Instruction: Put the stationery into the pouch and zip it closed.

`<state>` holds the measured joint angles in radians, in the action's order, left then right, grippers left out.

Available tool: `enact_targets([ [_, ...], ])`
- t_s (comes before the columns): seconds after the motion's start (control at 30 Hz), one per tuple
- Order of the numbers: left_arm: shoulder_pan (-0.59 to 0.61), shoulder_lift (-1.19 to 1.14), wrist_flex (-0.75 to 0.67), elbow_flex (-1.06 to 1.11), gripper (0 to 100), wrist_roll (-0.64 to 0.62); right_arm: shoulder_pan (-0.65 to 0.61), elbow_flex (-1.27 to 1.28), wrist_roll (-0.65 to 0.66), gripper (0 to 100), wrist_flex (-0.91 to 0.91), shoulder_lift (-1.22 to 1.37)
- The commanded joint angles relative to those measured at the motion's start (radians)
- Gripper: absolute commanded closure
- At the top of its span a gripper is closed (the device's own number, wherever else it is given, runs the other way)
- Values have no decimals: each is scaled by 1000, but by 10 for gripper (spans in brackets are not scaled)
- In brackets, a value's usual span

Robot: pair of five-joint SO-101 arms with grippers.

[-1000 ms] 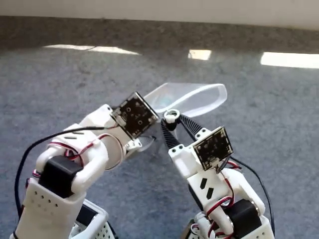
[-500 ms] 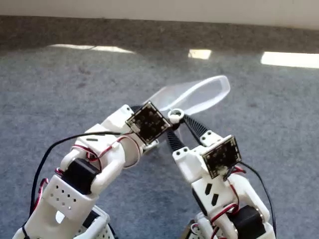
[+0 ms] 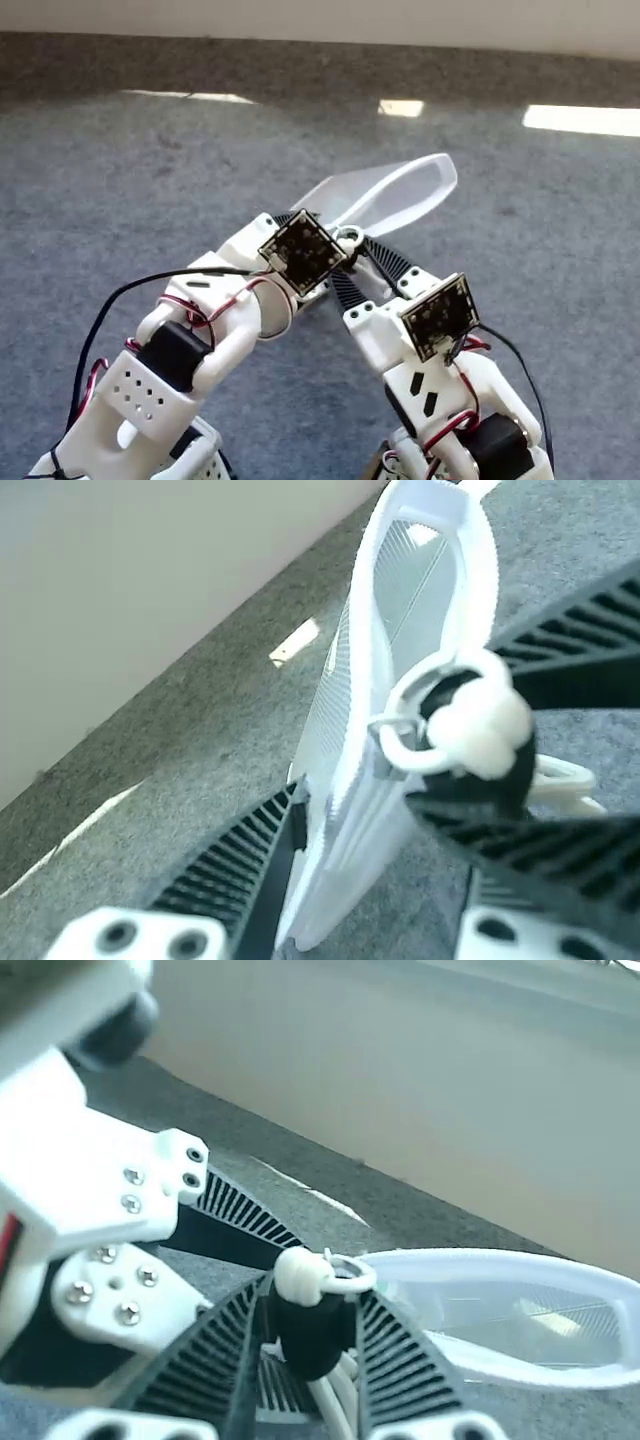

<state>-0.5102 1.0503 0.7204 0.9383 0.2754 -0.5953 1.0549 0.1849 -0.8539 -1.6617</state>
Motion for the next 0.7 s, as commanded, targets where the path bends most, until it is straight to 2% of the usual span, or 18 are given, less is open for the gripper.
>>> enact_targets([
  [0.0,-24,27,-49,1,760,-12,-31,-54,-9,994,-4,-10],
  [0.43,-22,28,-52,2,994,-8,-28,-54,-9,994,-2,-15],
  [0.67,-21,28,-37,16,994,-11,-12,-48,-43,994,44,-10],
])
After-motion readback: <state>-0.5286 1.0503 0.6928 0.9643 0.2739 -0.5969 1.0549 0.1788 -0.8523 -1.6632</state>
